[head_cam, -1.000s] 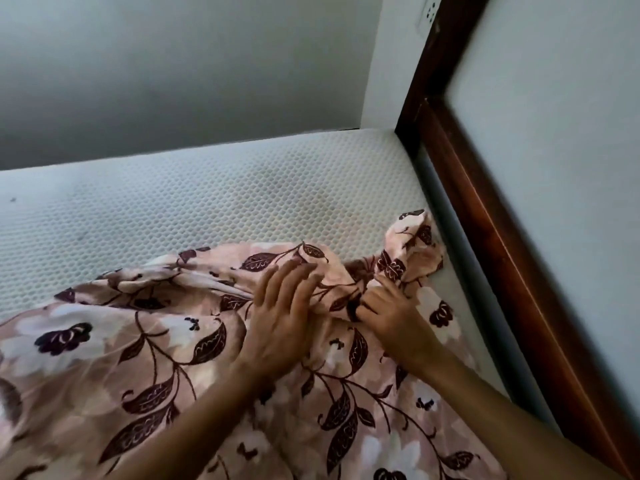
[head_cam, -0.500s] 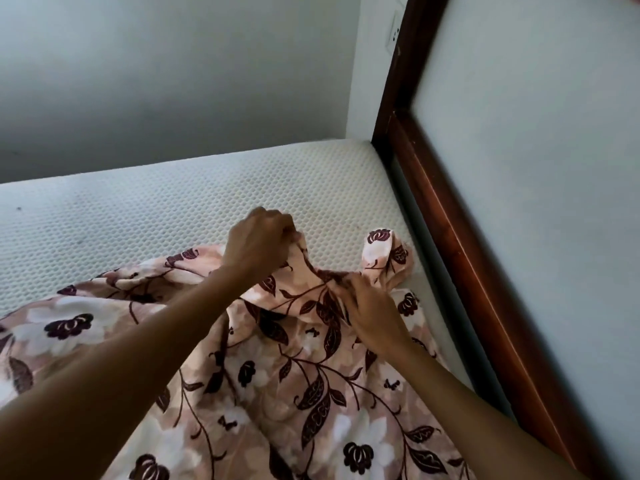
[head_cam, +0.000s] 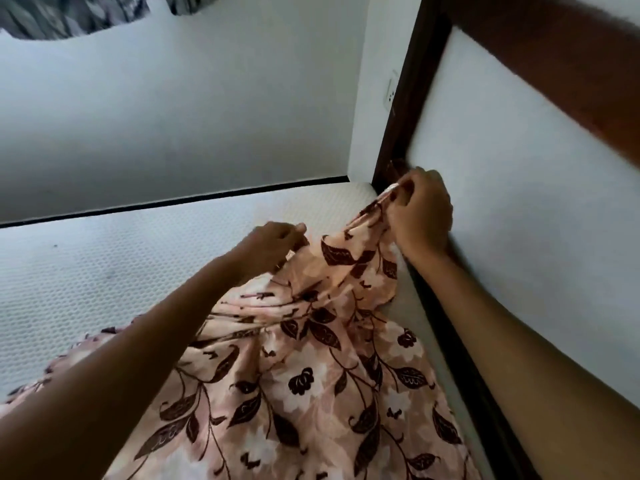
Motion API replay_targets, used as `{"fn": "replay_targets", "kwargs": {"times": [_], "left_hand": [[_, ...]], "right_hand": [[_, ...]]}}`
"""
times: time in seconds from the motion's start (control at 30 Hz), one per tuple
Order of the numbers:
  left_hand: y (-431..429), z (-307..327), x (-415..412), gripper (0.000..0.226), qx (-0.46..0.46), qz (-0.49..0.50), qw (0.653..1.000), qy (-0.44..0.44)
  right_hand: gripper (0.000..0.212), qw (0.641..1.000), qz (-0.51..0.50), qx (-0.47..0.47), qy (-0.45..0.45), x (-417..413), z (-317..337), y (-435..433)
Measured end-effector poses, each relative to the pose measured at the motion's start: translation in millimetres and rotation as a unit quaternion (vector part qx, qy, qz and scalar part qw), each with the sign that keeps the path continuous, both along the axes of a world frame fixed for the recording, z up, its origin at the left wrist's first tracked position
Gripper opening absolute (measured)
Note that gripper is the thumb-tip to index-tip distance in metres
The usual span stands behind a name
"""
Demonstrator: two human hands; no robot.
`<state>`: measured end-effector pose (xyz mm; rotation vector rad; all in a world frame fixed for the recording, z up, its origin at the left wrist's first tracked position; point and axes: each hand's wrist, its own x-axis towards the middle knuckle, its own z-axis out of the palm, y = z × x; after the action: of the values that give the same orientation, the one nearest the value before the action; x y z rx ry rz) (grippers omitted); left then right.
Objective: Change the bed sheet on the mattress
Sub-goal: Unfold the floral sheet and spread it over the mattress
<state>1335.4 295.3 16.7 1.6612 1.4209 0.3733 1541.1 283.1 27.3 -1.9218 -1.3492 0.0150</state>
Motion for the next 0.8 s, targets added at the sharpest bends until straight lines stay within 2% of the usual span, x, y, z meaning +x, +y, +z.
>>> {"fn": "replay_targets", "kwargs": {"times": [0.03, 0.13, 0.23, 0.3, 0.37, 0.43, 0.53, 0.63, 0.67, 0.73, 0.77, 0.8], "left_hand": [[-3, -4, 2, 0.025, -0.006, -0.053, 0.998, 0.029], [-7, -6, 13, 0.036, 0.108, -0.198, 0.963, 0.146], [-13, -10, 19, 0.025, 0.099, -0.27, 0.94, 0.184], [-15, -14, 16, 0.016, 0.084, -0.222, 0.958, 0.158], [-5, -8, 7, 0.015, 0.139, -0.072, 0.978, 0.14], [19, 10, 0, 0.017, 0.224, 0.082, 0.964, 0.118], [67, 53, -5, 0.025, 0.296, 0.205, 0.927, 0.107], [101, 79, -7, 0.03, 0.307, 0.214, 0.916, 0.141], [106, 81, -8, 0.03, 0.306, 0.203, 0.917, 0.156], [113, 76, -11, 0.031, 0.303, 0.19, 0.914, 0.19], [116, 69, -13, 0.031, 0.295, 0.186, 0.914, 0.206], [114, 62, -14, 0.03, 0.288, 0.183, 0.915, 0.216]], "right_hand": [[0.017, 1.0, 0.022, 0.008, -0.002, -3, 3, -2], [0.015, 0.988, 0.155, 0.018, -0.006, -18, -2, -22], [0.012, 0.977, 0.207, 0.024, 0.04, -19, -14, -46], [0.01, 0.981, 0.187, 0.028, 0.053, -12, -21, -57], [0.011, 0.983, 0.181, 0.005, 0.028, -7, -27, -62], [0.011, 0.983, 0.185, -0.015, 0.008, -7, -28, -58], [0.022, 0.99, 0.138, -0.019, 0.028, -13, -33, -52], [0.03, 0.979, 0.117, -0.163, 0.03, -20, -68, -76], [0.034, 0.968, 0.114, -0.224, -0.004, -20, -88, -89], [0.044, 0.923, 0.101, -0.363, -0.085, -22, -119, -114], [0.047, 0.903, 0.095, -0.402, -0.121, -20, -136, -122], [0.046, 0.899, 0.095, -0.398, -0.155, -17, -150, -128]]}}
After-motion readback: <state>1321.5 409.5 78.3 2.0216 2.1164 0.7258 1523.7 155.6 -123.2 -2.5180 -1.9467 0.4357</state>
